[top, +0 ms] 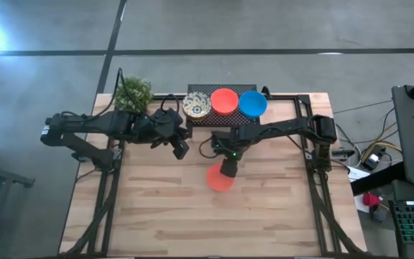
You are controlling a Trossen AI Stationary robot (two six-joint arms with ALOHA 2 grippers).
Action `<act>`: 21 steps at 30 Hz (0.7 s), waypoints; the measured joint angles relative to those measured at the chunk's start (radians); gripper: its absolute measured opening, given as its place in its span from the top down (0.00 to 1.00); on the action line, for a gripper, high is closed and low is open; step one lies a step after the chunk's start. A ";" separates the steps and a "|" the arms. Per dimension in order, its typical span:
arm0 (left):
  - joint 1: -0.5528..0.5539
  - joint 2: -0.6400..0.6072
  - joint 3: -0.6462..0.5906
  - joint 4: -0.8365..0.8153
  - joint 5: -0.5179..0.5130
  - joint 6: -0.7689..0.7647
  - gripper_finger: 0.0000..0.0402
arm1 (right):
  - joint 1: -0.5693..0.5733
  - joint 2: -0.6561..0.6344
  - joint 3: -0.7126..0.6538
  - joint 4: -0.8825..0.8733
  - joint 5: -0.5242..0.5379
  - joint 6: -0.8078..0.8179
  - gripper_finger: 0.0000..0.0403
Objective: Pick & Place Mini bowls
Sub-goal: Stack the orange bowl on the orange bowl on the shelf
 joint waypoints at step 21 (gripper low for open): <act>0.000 0.000 0.000 0.000 0.020 -0.001 0.79 | 0.007 0.099 -0.003 0.017 -0.045 -0.015 0.74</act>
